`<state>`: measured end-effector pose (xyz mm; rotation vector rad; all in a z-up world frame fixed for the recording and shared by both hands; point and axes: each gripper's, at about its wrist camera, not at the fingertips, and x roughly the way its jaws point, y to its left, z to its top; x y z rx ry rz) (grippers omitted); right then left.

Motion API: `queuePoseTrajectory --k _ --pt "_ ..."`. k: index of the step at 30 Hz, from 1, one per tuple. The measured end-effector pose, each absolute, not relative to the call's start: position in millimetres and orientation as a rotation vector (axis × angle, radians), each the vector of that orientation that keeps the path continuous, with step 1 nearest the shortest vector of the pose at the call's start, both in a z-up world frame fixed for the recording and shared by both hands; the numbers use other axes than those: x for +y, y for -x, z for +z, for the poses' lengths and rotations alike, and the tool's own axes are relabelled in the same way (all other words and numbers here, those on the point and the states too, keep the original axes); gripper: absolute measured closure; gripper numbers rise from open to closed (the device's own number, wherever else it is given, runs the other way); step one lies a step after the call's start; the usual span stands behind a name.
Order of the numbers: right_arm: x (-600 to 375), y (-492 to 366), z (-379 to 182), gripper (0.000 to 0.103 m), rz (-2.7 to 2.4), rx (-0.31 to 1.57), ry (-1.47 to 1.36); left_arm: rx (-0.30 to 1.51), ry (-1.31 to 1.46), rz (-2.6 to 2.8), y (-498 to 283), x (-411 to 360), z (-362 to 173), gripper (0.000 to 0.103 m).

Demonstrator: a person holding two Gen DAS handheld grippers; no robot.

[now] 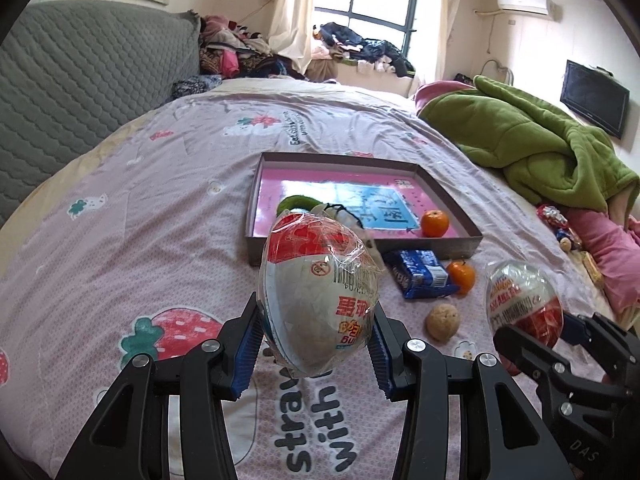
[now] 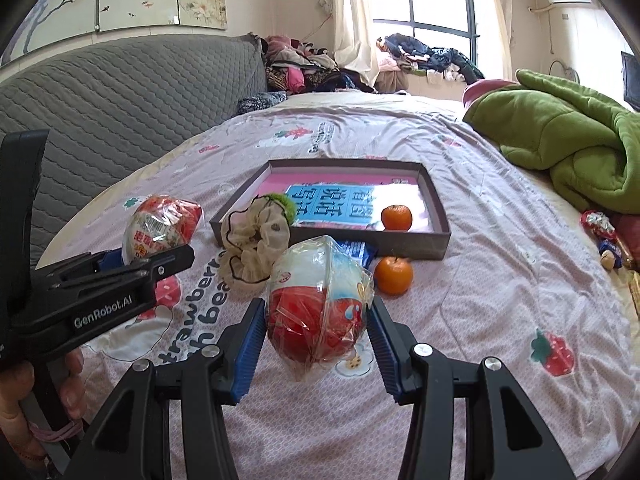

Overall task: Organize objects
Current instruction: 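Lift both wrapped eggs and carry them over the grey tray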

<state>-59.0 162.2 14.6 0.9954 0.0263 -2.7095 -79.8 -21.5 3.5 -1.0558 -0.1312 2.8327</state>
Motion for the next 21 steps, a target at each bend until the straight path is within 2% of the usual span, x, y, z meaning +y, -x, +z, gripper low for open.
queuePoseTrajectory --k 21 --pt "187 96 34 0.052 -2.744 0.073 -0.872 -0.112 1.008 2.821 101 14 13 0.054"
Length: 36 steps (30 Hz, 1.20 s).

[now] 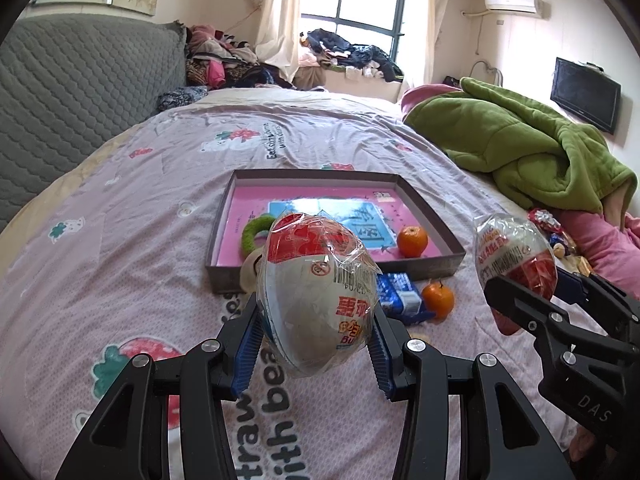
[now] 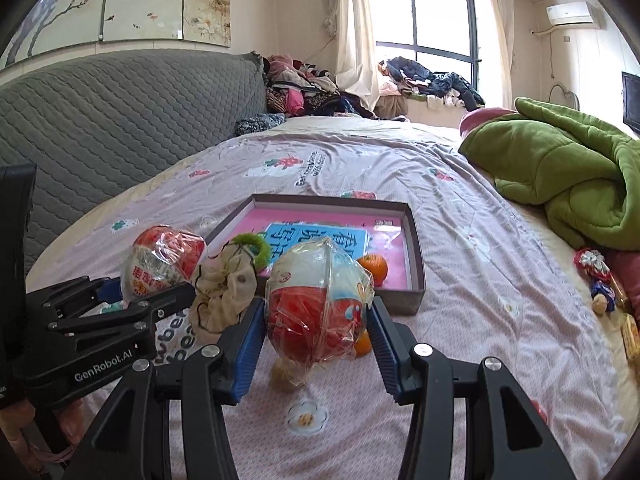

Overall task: Organize objects
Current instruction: 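Lift both wrapped eggs and carry them over the grey tray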

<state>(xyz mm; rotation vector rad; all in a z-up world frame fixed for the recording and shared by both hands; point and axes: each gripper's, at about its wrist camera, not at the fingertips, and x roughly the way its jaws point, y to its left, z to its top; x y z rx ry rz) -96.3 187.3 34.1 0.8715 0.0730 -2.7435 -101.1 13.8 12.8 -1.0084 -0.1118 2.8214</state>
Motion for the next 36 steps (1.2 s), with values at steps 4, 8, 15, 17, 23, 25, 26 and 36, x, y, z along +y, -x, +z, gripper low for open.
queuePoseTrajectory --k 4,8,15,17,23,25,26,36 --pt "190 107 36 0.052 -2.747 0.077 -0.855 -0.118 0.989 2.824 110 21 16 0.054" --pt "193 119 37 0.052 -2.746 0.079 -0.842 -0.123 0.989 2.824 120 25 17 0.054" --pt "195 139 39 0.052 -2.743 0.107 -0.828 -0.127 1.0 2.823 143 31 18 0.054" --pt "196 144 40 0.052 -2.738 0.106 -0.828 -0.134 1.006 2.815 149 33 18 0.054" --pt "202 156 43 0.052 -2.738 0.113 -0.83 -0.153 1.022 2.807 170 39 18 0.054" --pt "204 162 44 0.052 -2.741 0.115 -0.828 -0.133 1.022 2.815 177 42 18 0.054" --pt "206 167 44 0.052 -2.748 0.125 -0.833 -0.132 1.025 2.816 180 42 18 0.054" --pt "219 213 43 0.052 -2.765 0.137 -0.898 -0.121 1.054 2.81 212 48 17 0.054"
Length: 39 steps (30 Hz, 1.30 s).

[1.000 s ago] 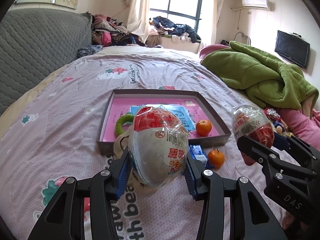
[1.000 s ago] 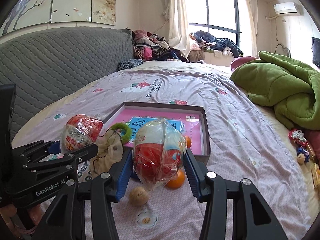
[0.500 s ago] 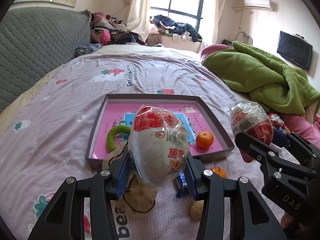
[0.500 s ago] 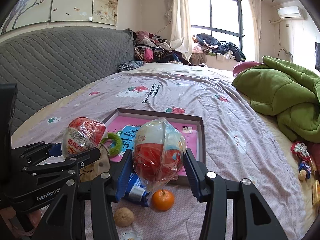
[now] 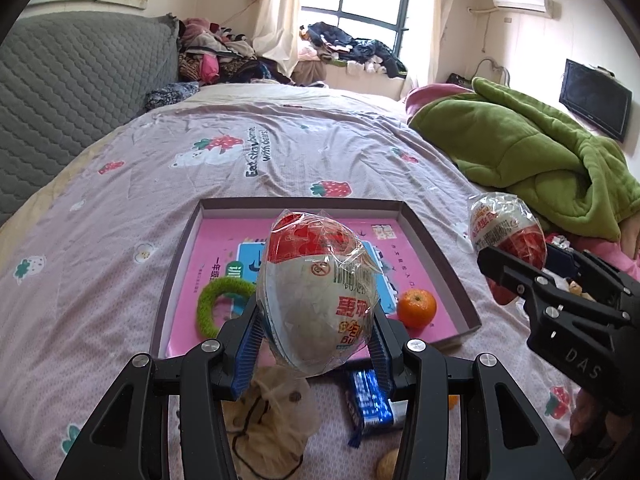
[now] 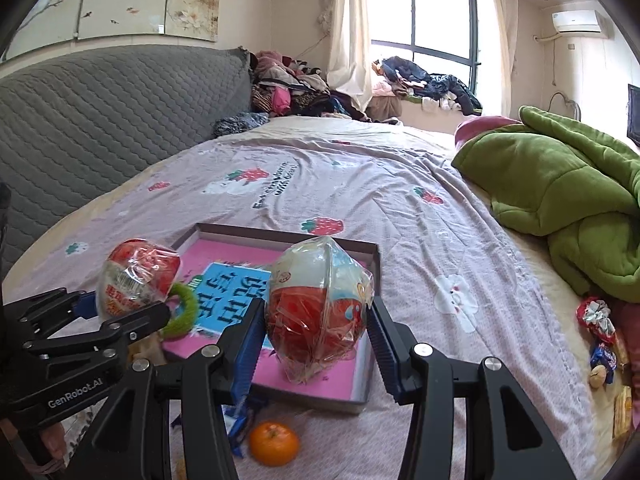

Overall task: Organize objects
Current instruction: 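Lift both wrapped eggs and carry them over the grey tray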

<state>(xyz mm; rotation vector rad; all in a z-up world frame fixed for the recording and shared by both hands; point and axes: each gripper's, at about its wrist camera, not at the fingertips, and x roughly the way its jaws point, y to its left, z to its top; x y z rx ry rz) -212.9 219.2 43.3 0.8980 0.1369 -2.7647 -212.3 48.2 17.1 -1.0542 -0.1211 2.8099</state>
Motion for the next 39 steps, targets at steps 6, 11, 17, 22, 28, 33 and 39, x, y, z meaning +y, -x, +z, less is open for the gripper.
queuePoseTrajectory --k 6,11,17,22,28,33,39 --pt "219 227 44 0.052 -2.769 0.177 -0.891 -0.107 1.071 2.808 229 52 12 0.054" --pt "213 243 40 0.052 -2.766 0.224 -0.892 -0.085 1.108 2.793 243 59 4 0.054" --pt "207 262 28 0.052 -2.749 0.266 -0.904 -0.073 1.172 2.766 255 67 -12 0.054" --pt "203 277 15 0.052 -2.732 0.285 -0.941 -0.06 1.212 2.737 261 73 -24 0.054" --pt "204 292 -3 0.052 -2.714 0.273 -1.002 -0.044 1.243 2.717 268 79 -33 0.054" --pt "208 300 -18 0.052 -2.701 0.257 -1.061 -0.046 1.269 2.698 272 81 -41 0.054" --pt "211 309 -29 0.052 -2.681 0.242 -1.11 -0.042 1.296 2.684 275 83 -48 0.054"
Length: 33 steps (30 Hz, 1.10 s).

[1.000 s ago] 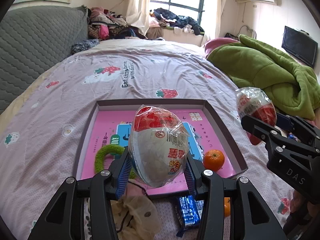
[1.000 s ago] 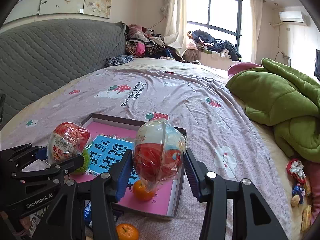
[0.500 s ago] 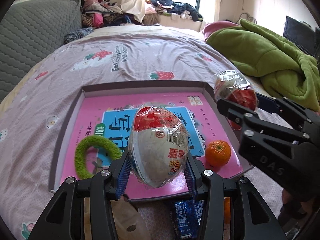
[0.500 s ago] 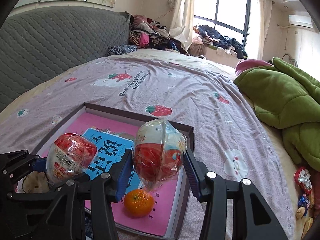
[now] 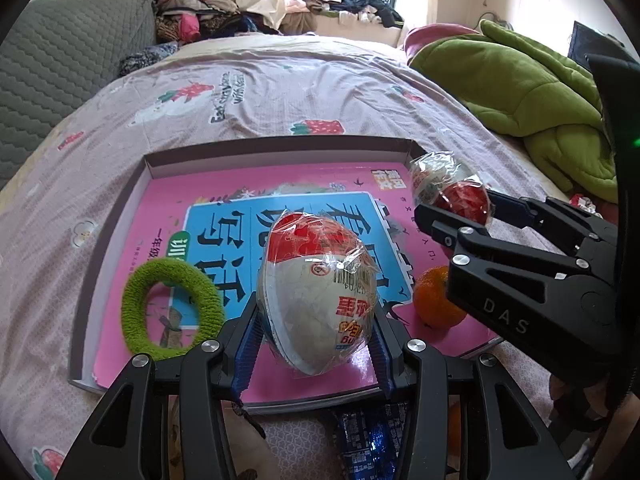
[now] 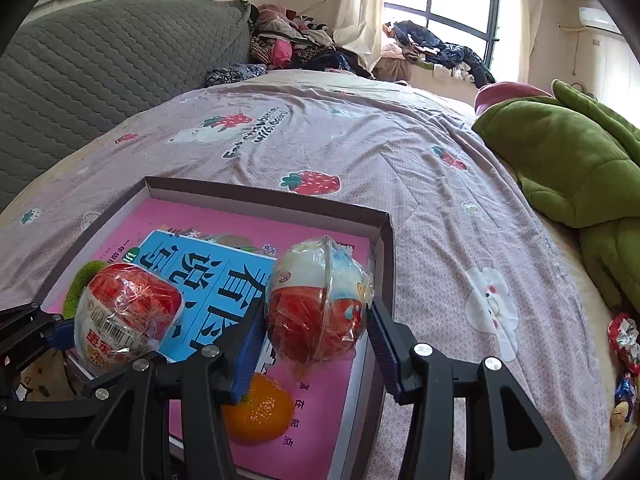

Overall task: Organize objects
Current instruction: 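Lift both wrapped eggs and carry them over the grey tray, then lower the white egg onto the book and open the left gripper while the right gripper releases the red egg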

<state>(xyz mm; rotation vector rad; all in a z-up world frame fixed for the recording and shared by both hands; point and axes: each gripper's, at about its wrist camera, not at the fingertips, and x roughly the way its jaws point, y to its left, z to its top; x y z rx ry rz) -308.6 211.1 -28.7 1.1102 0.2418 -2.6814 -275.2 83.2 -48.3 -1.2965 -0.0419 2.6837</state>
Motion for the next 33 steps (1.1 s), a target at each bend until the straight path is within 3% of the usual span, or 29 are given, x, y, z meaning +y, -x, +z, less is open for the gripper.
queuePoseTrajectory --k 33 --pt "211 318 -44 0.052 -2.688 0.234 -1.172 -0.059 1.377 2.649 284 83 -63 0.053"
